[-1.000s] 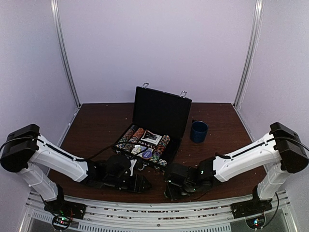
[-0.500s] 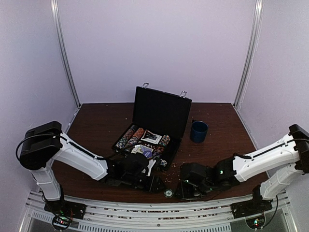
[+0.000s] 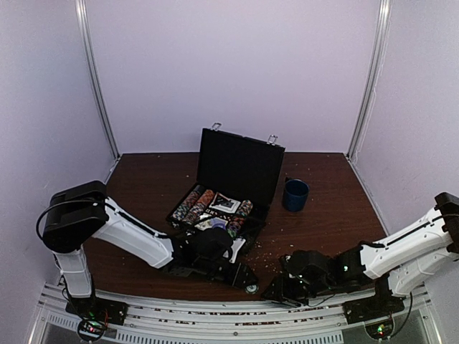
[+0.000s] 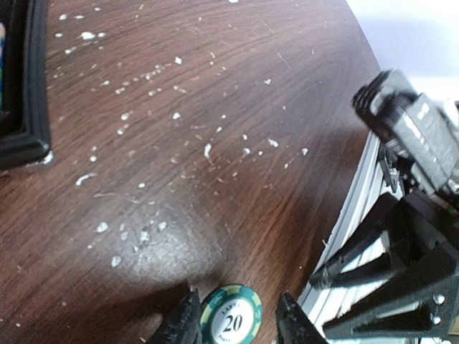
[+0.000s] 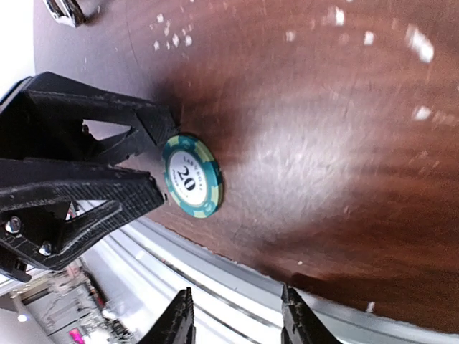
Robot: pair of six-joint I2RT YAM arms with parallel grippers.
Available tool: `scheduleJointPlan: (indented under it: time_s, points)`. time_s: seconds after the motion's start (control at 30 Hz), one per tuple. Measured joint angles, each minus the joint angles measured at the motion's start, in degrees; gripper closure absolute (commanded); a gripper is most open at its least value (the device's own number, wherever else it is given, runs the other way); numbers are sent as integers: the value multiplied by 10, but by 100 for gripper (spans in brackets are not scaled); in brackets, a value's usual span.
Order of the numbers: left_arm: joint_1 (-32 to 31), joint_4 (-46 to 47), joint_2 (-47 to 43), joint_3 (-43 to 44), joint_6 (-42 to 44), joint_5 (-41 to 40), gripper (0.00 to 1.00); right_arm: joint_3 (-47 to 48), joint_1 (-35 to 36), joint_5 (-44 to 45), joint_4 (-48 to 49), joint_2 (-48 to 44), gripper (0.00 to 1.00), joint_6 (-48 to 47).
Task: Pack up texas hold em set
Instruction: Pick up the poker chip from the corner of the board.
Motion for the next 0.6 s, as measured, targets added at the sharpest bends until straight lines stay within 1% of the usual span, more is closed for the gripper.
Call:
scheduleJointPlan:
  time_s: [0.2,0.6]
  points:
    - [-7,14,7,0,6,6,64,-15,10,-16,37,16,60,26]
    - [-22,28,17,2,6,26,66,-30,16,4,121,49,60,71]
